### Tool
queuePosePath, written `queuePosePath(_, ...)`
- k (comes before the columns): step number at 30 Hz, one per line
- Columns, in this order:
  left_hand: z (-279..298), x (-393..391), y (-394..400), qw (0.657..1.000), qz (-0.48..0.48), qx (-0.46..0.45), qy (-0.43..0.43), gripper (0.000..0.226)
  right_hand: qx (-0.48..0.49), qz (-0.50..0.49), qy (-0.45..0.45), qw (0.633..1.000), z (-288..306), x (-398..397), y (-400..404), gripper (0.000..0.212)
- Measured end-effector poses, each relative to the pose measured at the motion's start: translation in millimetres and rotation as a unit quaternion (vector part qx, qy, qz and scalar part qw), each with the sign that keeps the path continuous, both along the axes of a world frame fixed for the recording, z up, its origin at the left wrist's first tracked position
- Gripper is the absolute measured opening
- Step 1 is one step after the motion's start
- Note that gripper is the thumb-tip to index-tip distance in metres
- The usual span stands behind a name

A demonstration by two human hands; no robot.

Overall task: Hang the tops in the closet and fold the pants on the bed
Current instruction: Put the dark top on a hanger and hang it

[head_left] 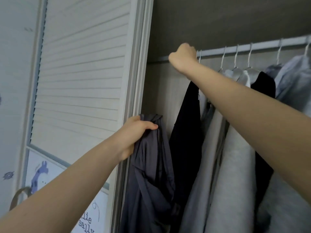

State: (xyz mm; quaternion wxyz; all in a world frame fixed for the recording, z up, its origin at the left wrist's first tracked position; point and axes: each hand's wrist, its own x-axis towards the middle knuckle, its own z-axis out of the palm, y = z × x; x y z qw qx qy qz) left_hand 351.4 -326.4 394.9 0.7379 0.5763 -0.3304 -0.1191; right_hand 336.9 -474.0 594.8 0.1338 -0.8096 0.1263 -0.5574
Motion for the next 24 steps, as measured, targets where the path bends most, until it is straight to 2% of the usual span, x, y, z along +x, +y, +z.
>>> queuePosePath(2,7,5,-8,1.000,0.022,0.002,-0.013,0.030,0.032,-0.037,0.038,0.998,14,16,-11,0.054)
queuePosePath(3,11,8,-13,0.999,0.033,-0.001,-0.019,0.028,0.028,-0.055,0.067,0.996,18,24,-16,0.056)
queuePosePath(8,16,19,-27,0.998,0.061,-0.014,-0.015,0.021,-0.055,-0.154,0.244,0.956,13,50,-37,0.048)
queuePosePath(10,16,22,-30,0.998,0.062,-0.013,-0.014,0.019,-0.042,-0.205,0.241,0.948,6,61,-52,0.048)
queuePosePath(14,16,28,-36,0.998,0.063,-0.011,-0.030,0.018,-0.044,-0.300,0.101,0.948,-2,73,-80,0.042)
queuePosePath(15,16,29,-37,0.997,0.061,-0.008,-0.035,0.018,-0.058,-0.318,0.097,0.941,-1,72,-87,0.041)
queuePosePath(18,16,32,-40,0.997,0.056,-0.007,-0.043,0.020,-0.101,-0.356,0.160,0.915,-5,68,-104,0.039)
queuePosePath(19,16,33,-41,0.998,0.054,-0.007,-0.044,0.020,-0.103,-0.353,0.174,0.913,-8,67,-110,0.039)
queuePosePath(21,14,36,-42,0.998,0.049,-0.006,-0.048,0.020,-0.063,-0.302,0.164,0.937,-9,65,-121,0.039)
queuePosePath(24,12,39,-42,0.997,0.046,-0.001,-0.054,0.020,0.064,-0.119,0.133,0.982,-4,68,-131,0.034)
